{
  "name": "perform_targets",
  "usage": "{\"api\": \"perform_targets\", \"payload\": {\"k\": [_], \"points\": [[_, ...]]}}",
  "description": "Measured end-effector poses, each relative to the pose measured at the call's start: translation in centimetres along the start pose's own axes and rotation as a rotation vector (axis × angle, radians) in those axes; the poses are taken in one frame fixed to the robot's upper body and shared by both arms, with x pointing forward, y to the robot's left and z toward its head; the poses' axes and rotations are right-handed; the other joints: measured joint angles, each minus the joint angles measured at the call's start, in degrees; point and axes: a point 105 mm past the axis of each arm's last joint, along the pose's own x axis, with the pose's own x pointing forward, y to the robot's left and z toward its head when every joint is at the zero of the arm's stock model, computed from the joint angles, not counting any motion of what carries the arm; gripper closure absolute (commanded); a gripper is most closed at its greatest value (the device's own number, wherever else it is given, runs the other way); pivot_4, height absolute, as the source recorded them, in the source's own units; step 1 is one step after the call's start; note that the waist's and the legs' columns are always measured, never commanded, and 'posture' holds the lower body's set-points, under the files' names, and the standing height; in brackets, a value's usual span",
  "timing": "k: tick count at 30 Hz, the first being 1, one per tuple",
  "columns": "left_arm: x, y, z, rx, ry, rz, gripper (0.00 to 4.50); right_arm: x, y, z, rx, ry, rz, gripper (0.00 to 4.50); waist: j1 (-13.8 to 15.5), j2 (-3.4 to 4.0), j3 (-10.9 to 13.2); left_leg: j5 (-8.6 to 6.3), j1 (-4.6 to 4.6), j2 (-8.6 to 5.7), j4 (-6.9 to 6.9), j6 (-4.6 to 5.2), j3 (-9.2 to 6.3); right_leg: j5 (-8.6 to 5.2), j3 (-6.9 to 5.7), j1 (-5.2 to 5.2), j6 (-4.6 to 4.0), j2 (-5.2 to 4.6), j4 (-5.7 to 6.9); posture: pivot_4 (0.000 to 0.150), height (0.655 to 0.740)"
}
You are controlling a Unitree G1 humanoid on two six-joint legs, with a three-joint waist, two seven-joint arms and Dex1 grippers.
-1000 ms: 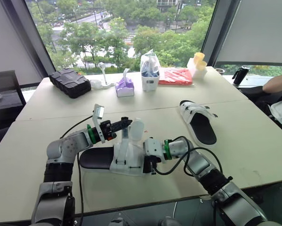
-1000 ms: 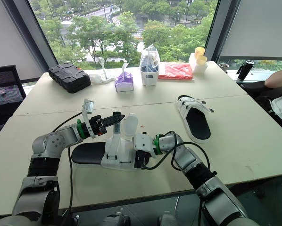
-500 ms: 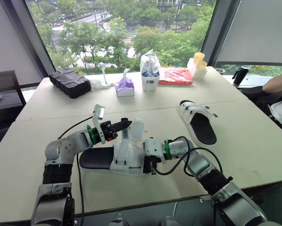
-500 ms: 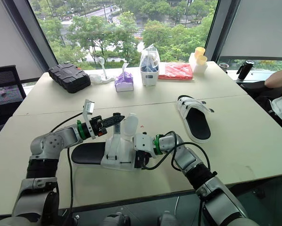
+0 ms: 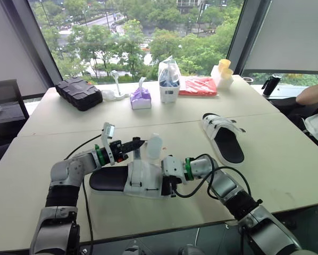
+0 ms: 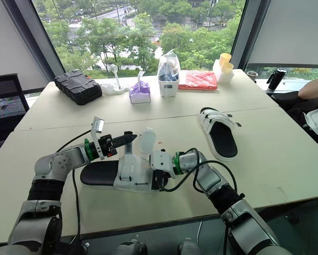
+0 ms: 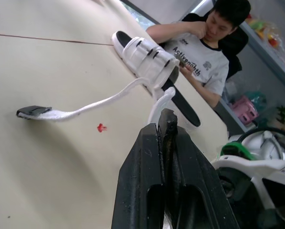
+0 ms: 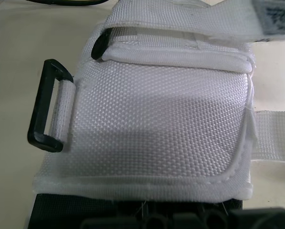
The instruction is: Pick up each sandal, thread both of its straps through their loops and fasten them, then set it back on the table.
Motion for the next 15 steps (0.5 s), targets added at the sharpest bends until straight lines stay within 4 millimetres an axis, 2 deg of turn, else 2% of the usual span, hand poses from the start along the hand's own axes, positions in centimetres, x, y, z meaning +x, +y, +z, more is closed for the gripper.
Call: {"api": "perform_targets", "payload": {"k": [10,14,15], "points": [[0.1,2.6,-2.6,0.109,0.081,0.033,4.45,0.0,0.0,-0.1,0.004,0.013,0.0,4.5,0.11,-0.02,-0.23,0.0,0.05,0.0,-0.01,0.0,0.0,0.0,0.0,0.05,-0.01,-0.02,-0.01,0.15,0.74],[0.4,3.2,-3.1,0.181,0.125,0.036,4.45,0.0,0.1,-0.3,0.007,0.027,-0.001,4.5,0.18,0.07,-0.33,-0.03,0.6,-0.01,-0.11,0.0,0.0,-0.14,-0.01,0.61,-0.13,-0.06,-0.16,0.15,0.74],[0.4,3.3,-3.1,0.187,0.128,0.035,4.16,0.0,0.1,-0.4,0.009,0.028,-0.001,4.5,0.18,0.08,-0.33,-0.03,0.74,-0.01,-0.15,0.01,0.0,-0.25,0.0,0.75,0.04,-0.08,-0.2,0.15,0.74]]}}
